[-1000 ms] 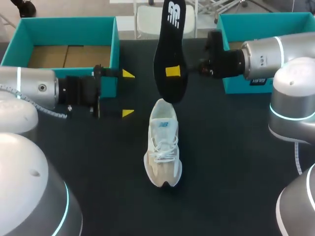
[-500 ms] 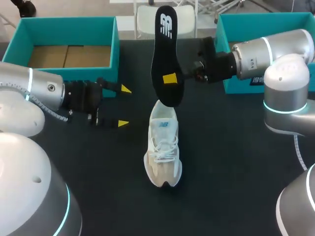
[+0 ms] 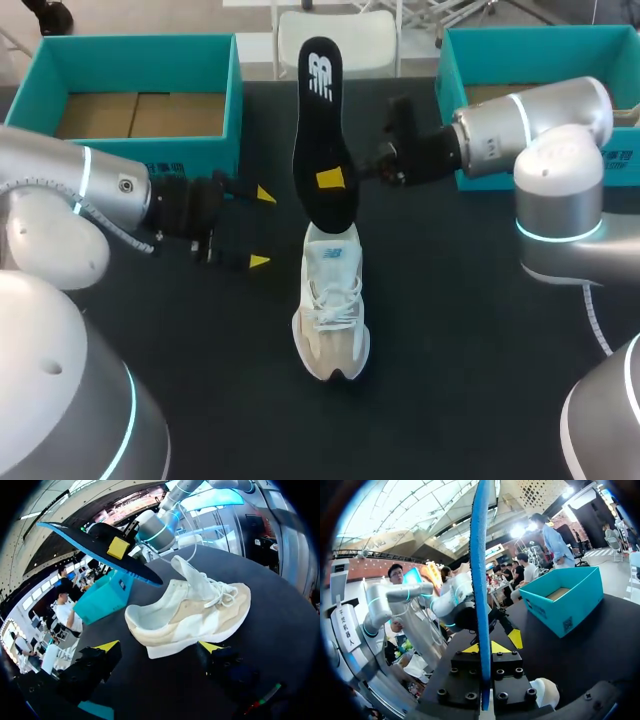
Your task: Take the shoe out of the shoebox, open the shoe tongue, remove and reinsert the insole, then place the shoe into the shoebox
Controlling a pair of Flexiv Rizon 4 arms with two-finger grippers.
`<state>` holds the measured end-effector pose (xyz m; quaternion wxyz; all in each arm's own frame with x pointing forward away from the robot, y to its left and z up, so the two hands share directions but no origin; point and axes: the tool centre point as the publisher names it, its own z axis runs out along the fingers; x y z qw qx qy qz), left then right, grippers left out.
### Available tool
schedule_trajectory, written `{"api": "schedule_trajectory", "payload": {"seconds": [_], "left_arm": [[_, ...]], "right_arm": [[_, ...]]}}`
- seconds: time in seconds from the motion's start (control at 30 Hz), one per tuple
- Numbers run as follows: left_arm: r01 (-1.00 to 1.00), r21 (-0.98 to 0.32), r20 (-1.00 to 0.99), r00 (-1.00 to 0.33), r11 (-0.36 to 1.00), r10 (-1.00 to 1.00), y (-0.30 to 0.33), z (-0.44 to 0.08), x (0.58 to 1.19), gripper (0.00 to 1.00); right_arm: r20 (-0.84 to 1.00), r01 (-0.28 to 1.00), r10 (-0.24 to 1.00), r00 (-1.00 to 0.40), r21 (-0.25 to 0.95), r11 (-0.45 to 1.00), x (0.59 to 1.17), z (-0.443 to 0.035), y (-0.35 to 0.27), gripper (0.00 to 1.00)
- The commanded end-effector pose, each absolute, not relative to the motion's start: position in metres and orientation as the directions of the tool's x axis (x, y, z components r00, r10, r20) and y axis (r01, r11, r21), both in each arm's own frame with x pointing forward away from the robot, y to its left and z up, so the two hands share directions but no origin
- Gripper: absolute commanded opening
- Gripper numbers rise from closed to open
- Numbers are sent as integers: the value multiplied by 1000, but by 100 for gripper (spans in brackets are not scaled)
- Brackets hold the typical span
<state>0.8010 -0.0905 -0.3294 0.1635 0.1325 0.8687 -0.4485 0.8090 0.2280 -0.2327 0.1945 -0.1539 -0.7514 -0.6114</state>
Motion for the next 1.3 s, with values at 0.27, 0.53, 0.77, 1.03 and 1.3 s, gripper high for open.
{"api": "schedule_trajectory", "payload": {"seconds": [0.27,0.53,0.77,1.03,1.3], "left_arm": [[378,-735,-413,-908,563,70,-93,-332,796,100],[378,-735,-413,-908,563,70,-93,-332,796,100],[376,-729,-396,-913,572,95,-101,-334,796,100],[384,-697,-390,-912,605,129,-126,-343,797,100],[379,-682,-394,-911,626,122,-134,-349,798,100]], "right_arm": [[480,469,-5,-877,859,204,809,-234,231,0],[480,469,-5,-877,859,204,809,-234,231,0],[439,431,-6,-898,884,183,812,-244,225,0],[419,414,29,-907,881,228,822,-269,215,0],[418,411,12,-908,886,216,832,-277,220,0]]}}
